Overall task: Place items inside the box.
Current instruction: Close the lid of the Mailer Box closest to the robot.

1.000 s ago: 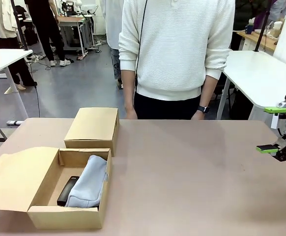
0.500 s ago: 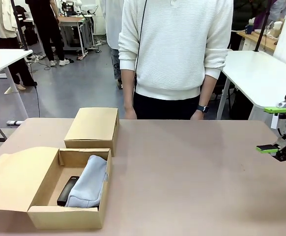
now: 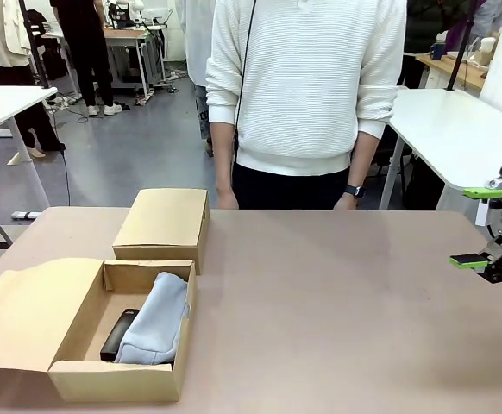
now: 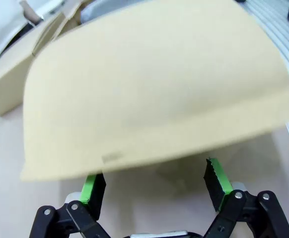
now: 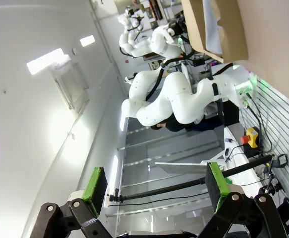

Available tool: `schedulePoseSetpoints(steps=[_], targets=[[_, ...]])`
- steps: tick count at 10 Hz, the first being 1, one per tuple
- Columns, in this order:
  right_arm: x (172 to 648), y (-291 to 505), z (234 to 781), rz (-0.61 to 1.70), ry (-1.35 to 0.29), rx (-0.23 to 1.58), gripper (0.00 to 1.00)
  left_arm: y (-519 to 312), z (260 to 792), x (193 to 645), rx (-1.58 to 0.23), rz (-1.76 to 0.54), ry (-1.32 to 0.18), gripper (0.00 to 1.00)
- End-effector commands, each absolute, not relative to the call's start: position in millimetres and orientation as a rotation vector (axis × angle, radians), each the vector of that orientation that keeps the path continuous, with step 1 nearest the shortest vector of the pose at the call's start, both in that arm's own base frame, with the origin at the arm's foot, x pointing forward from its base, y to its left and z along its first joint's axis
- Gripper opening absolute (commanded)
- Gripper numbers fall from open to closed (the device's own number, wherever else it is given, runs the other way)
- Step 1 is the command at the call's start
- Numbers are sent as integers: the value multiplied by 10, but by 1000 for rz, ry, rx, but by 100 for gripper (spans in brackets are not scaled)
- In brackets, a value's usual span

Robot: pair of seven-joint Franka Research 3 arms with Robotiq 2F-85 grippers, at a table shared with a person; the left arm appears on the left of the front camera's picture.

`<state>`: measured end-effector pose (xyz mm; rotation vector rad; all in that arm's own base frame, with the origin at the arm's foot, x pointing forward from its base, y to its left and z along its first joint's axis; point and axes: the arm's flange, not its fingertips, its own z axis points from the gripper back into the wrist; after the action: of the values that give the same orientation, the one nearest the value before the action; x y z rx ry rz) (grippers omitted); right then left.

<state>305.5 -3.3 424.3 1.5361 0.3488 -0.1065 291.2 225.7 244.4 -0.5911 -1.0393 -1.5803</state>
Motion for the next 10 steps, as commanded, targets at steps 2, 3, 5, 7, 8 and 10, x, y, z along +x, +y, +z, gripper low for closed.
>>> schedulePoseSetpoints(steps=[2,3,5,7,8,10], targets=[[3060,-19,4302,-122,359,1551,100,2118,2542,3010,-741,-1511,-1210,100],[3060,-19,4302,-122,359,1551,100,2053,2641,3030,-759,-1500,-1245,100],[3060,-19,4302,-122,359,1551,100,2054,2777,3030,-734,-1523,-1268,100],[3060,-19,4302,-122,359,1551,100,2069,2837,3036,-753,-1482,-1304,100],[3060,-19,4302,-122,359,1551,100,2043,2886,3046,-769,-1462,-1334,100],[3060,-19,4302,-122,359,1551,100,1905,3092,3053,-821,-1455,-1404,100]])
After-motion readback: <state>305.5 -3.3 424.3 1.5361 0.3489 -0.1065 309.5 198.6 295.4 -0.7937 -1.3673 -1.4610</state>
